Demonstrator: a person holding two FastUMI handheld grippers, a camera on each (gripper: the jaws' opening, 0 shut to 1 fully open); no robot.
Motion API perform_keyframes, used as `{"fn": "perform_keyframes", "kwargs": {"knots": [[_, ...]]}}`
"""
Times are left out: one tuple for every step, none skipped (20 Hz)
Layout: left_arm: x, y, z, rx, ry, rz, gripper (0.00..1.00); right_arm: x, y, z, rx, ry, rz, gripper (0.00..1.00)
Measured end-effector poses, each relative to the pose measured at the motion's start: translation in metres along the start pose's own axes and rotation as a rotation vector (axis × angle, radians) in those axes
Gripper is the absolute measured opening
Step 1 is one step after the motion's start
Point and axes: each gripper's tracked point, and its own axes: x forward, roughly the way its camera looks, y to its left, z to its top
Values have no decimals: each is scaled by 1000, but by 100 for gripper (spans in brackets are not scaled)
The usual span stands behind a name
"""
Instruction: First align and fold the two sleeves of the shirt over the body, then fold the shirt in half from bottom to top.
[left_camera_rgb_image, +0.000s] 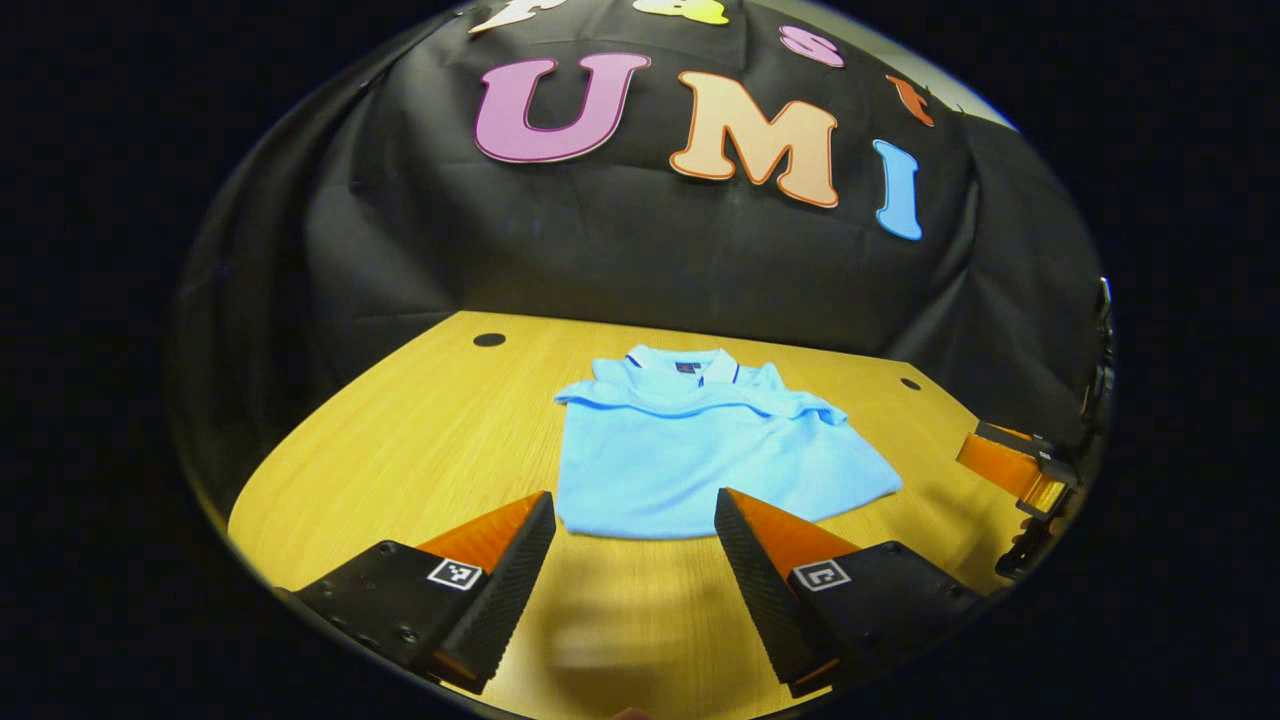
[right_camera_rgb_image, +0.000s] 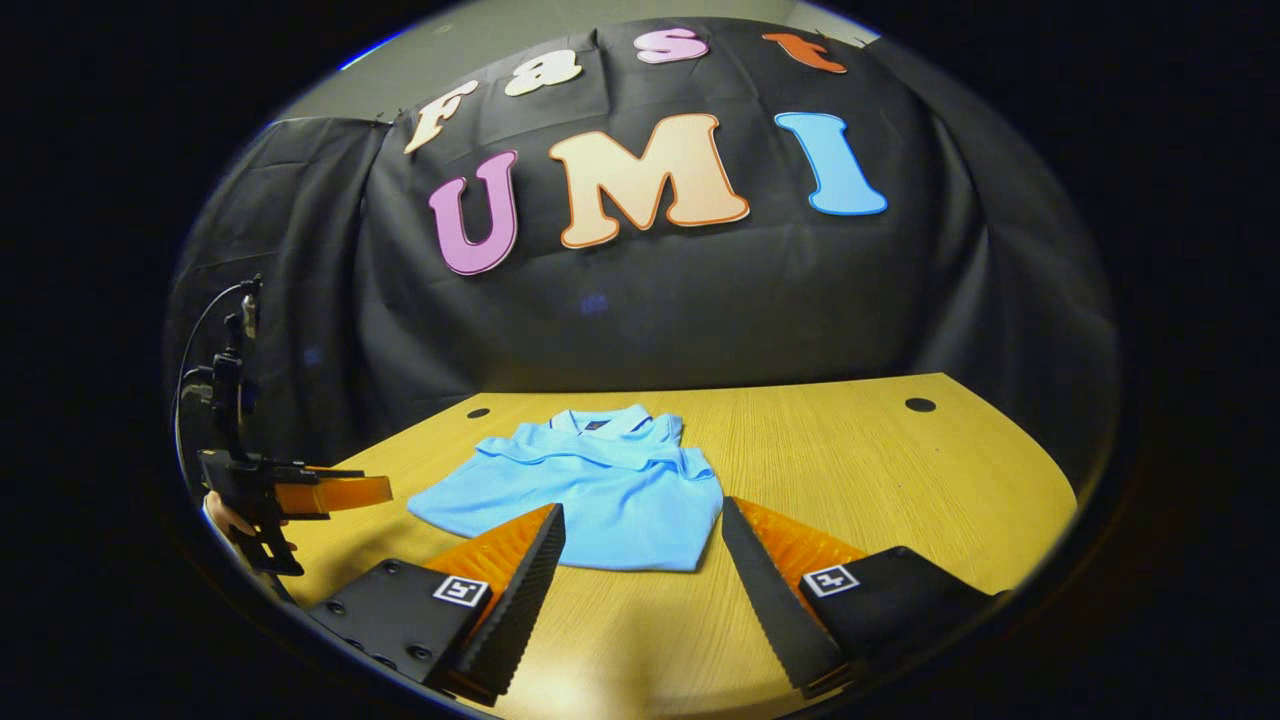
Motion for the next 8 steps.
{"fn": "perform_keyframes", "kwargs": {"knots": [[-4, 0, -6, -1, 8, 3, 96, -6, 3, -3, -10, -4, 5, 98], [-7, -1, -12, 0, 12, 5, 96, -12, 7, -8, -21, -2, 13, 98], [-11, -2, -16, 3, 16, 4, 97, -17, 13, -10, -28, -1, 25, 98], [-14, -2, -20, 5, 22, 7, 96, -21, 18, -12, -28, -1, 38, 98], [-16, -4, -23, 10, 27, 8, 96, -24, 23, -13, -23, 3, 54, 98], [-18, -5, -24, 16, 30, 7, 96, -27, 29, -15, -18, 5, 74, 98], [-20, -6, -26, 24, 30, 10, 96, -30, 32, -16, -19, 1, 83, 98], [-20, -7, -26, 34, 28, 11, 96, -31, 32, -16, -25, -2, 86, 98]]}}
